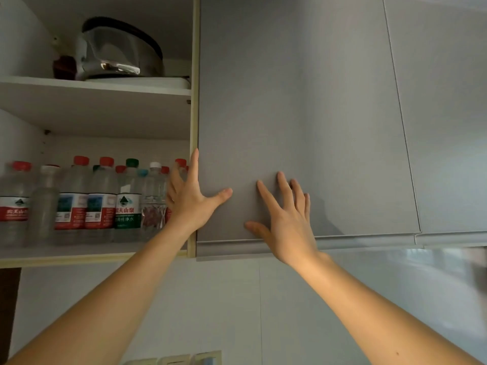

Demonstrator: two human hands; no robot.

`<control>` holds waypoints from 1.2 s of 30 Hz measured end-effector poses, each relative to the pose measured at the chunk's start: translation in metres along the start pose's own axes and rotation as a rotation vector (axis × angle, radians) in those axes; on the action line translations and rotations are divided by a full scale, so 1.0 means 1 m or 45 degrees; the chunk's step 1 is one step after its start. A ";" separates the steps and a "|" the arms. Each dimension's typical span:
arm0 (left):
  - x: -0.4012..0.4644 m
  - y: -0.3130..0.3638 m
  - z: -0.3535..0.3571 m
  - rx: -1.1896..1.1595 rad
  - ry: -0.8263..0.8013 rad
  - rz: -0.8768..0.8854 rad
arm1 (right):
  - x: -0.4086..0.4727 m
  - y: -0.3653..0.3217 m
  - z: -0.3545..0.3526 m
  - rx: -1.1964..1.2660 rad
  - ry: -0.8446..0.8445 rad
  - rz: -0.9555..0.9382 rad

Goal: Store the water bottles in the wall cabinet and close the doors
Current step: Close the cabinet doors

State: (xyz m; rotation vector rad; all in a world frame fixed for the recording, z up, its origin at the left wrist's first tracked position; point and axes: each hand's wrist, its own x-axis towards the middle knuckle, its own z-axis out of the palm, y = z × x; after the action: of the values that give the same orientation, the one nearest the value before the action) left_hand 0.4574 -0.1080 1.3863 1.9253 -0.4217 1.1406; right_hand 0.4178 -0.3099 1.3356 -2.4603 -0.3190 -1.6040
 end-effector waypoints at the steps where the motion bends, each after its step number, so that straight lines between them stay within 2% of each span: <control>1: 0.000 0.002 0.000 0.016 -0.001 -0.015 | 0.000 0.000 0.000 -0.004 -0.003 0.000; 6: -0.010 0.016 -0.013 0.088 -0.050 -0.040 | -0.002 -0.006 -0.008 0.051 -0.053 0.037; 12: -0.049 0.010 -0.068 0.141 0.113 0.162 | -0.006 -0.063 -0.008 0.645 0.203 -0.009; 16: -0.081 0.012 -0.129 0.290 0.175 0.189 | -0.021 -0.128 -0.002 0.980 0.078 -0.059; 23: -0.135 0.036 -0.284 0.525 0.481 0.224 | -0.031 -0.250 -0.022 1.188 -0.003 -0.228; 28: -0.158 0.049 -0.406 0.945 0.739 0.235 | -0.029 -0.361 -0.050 1.355 -0.038 -0.289; 33: -0.172 0.043 -0.511 1.547 0.876 0.171 | -0.042 -0.482 -0.069 1.541 -0.244 -0.413; 36: -0.176 0.036 -0.555 1.621 0.887 0.059 | -0.053 -0.540 -0.075 1.614 -0.390 -0.475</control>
State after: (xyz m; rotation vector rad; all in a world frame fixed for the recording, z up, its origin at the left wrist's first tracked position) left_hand 0.0317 0.2910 1.3865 2.2327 0.8541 2.3054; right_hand 0.1800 0.1833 1.3376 -1.6044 -1.3765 -0.6343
